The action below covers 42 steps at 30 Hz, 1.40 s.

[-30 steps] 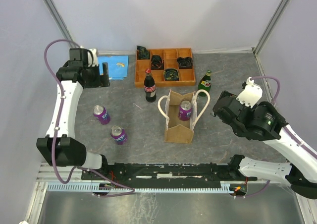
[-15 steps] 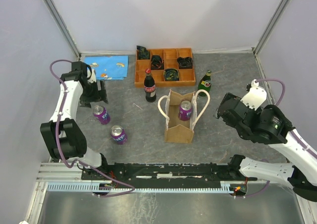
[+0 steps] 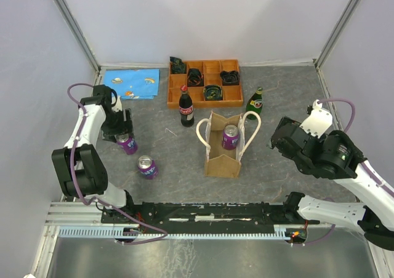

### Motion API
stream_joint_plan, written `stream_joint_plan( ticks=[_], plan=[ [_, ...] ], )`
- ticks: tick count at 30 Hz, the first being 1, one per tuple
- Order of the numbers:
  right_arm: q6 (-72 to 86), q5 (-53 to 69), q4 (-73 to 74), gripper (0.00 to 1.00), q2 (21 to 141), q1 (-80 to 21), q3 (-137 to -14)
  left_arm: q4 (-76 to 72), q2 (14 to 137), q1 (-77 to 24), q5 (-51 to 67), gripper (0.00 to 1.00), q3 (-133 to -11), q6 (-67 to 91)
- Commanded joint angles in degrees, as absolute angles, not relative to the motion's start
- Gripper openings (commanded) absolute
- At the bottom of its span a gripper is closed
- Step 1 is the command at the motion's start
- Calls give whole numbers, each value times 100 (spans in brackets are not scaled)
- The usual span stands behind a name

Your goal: Place the beverage into the canvas bag

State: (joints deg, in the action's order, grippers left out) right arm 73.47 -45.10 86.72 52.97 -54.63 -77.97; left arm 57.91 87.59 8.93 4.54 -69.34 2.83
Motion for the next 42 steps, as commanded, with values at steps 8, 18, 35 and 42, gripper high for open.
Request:
stream_joint_plan(
  ticks=[8,18,35,42],
  plan=[
    [7461,-4641,8723,99,5257,-5469,-7768,5610,8875,895,350,68,-6747,260],
    [7501,-4580,8648,99,5229,-5480,-7697,5619,8907,901,218,86,-6651,41],
    [7431,-4575,8588,99,5270,-5473,-7691,5785,8573,703,1136,3,-8400,-135],
    [7316,-4571,8454,99,5385,-5473,-7694,5319,8449,-429,1731,3,-10115,25]
  ],
)
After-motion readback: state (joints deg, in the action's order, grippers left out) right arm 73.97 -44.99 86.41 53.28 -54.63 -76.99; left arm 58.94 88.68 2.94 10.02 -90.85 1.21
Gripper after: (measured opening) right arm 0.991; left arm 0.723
